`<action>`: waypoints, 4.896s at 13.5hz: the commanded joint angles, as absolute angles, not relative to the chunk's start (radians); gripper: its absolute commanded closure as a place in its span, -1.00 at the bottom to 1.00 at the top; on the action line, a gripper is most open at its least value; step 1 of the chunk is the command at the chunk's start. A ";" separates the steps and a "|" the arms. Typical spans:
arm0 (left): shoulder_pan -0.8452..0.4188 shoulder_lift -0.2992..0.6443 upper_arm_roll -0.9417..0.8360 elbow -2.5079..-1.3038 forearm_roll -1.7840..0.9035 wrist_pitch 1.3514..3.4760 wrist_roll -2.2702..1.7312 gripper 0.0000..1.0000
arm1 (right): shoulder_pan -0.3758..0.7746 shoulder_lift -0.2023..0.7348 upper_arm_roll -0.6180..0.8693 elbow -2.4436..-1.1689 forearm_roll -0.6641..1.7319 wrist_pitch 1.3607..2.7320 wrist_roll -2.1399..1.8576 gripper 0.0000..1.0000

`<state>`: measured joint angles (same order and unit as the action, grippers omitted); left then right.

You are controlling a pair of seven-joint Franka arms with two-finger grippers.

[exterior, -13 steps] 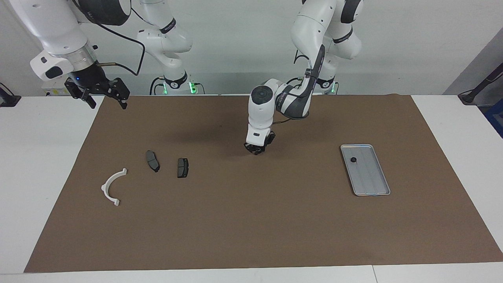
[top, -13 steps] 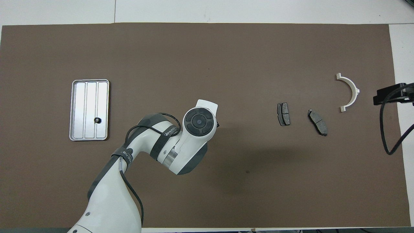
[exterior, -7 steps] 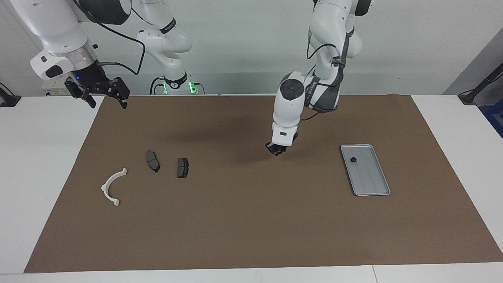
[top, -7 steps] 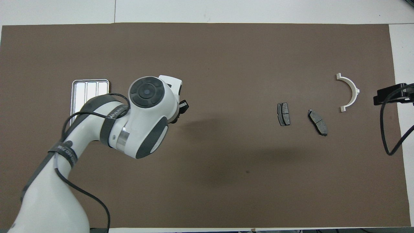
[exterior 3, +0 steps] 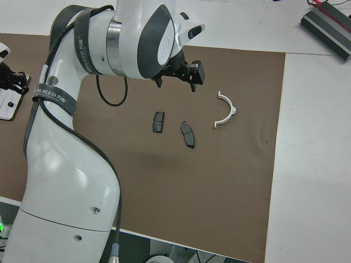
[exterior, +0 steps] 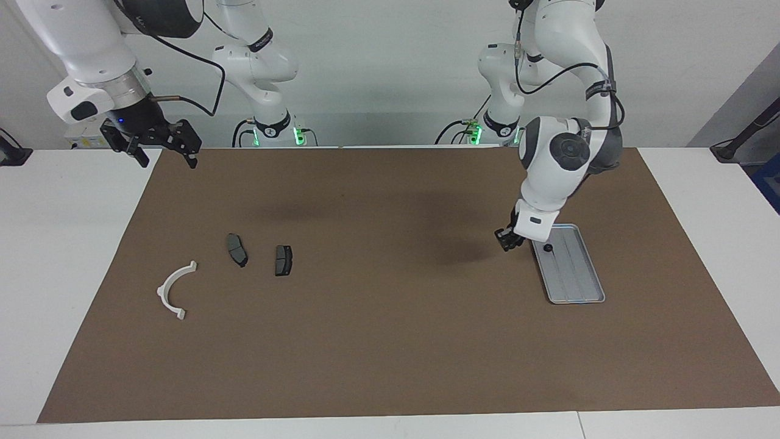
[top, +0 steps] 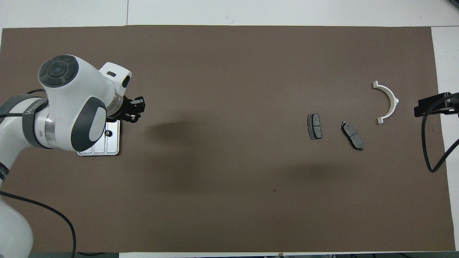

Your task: Pick bearing gear from pile to tray

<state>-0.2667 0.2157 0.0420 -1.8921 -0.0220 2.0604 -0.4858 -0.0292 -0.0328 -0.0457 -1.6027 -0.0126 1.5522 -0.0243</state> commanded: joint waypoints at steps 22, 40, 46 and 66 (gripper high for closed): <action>-0.074 0.347 0.031 -1.971 -0.021 2.345 -0.129 1.00 | -0.028 -0.052 -0.046 -1.615 -0.014 1.536 -0.034 -1.00; -0.008 0.112 0.034 -1.871 -0.020 1.924 -0.110 -1.00 | -0.029 -0.060 -0.046 -1.624 -0.011 1.542 -0.034 -1.00; -0.020 -0.009 0.031 -1.810 -0.021 1.694 -0.118 -1.00 | -0.029 -0.058 -0.048 -1.623 -0.011 1.536 -0.032 -1.00; -0.072 0.008 0.041 -1.611 -0.025 1.499 -0.121 -1.00 | -0.044 -0.058 -0.061 -1.605 -0.012 1.499 -0.041 -1.00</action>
